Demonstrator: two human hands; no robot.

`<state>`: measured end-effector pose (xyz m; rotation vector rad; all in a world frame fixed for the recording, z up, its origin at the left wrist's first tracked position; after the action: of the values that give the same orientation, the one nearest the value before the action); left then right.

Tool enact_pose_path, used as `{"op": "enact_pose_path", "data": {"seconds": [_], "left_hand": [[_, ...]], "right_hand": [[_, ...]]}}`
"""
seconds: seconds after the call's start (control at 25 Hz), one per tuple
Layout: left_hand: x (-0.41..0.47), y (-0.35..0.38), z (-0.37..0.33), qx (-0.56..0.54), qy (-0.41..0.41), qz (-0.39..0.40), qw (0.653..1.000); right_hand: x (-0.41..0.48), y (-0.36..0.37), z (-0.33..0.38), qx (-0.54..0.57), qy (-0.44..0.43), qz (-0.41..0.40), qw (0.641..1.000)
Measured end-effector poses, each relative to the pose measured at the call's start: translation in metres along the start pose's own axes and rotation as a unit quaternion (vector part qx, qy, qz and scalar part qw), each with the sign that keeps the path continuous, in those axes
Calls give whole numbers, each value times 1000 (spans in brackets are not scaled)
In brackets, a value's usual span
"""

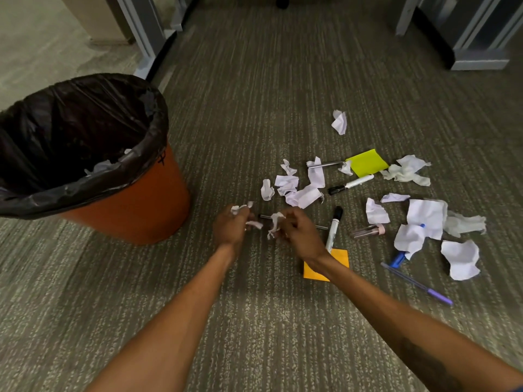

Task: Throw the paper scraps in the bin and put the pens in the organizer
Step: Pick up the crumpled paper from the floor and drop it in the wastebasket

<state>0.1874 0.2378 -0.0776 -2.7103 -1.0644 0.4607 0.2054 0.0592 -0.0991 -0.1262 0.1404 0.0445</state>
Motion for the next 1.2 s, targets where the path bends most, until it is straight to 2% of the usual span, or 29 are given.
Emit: {"op": "enact_pose_path", "data": {"seconds": [0.08, 0.16, 0.32, 0.4, 0.48, 0.72, 0.8, 0.88, 0.92, 0.96, 1.04, 1.12, 1.2], "left_hand": [[-5, 7, -5, -65, -87, 20, 994], [-12, 11, -16, -90, -133, 30, 987], [-25, 9, -38, -18, -113, 47, 992], [-30, 5, -52, 32, -109, 43, 993], [-34, -3, -70, 65, -108, 26, 992], [-41, 6, -95, -41, -125, 105, 986], [-37, 18, -93, -39, -114, 131, 984], [-27, 37, -86, -17, -85, 159, 984], [-23, 43, -83, 5, -61, 165, 984], [-16, 49, -79, 43, -27, 164, 985], [-1, 57, -69, 149, 49, 139, 978], [16, 64, -55, 202, 94, 113, 968], [30, 70, -42, 209, 81, 109, 968]], "right_hand": [[-5, -6, 8, 86, 63, 4, 994], [-11, -13, 16, 160, 129, -9, 979], [-27, -33, 34, 311, 288, -91, 901], [-37, -40, 53, 363, 321, -115, 867], [-45, -52, 74, 369, 322, -143, 860], [-42, -91, 126, 280, 249, -140, 917], [-30, -98, 124, 233, 210, -124, 941], [-12, -100, 111, 130, 149, -109, 974], [-4, -100, 106, 31, 91, -108, 990], [6, -100, 100, -96, 16, -108, 989], [25, -93, 88, -308, -124, -97, 938], [41, -81, 68, -379, -186, -60, 905], [55, -64, 50, -431, -222, -16, 874]]}}
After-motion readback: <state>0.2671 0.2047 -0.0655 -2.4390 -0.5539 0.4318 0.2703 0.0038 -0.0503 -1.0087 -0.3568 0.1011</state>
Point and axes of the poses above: each hand's wrist, its own x-axis towards the middle knuckle, its own y-axis out of the palm, z = x × y, the point moved 5 cm from there along x, towards the middle knuckle, and after that the axes turned 12 degrees about -z, right-handed, at the moved point
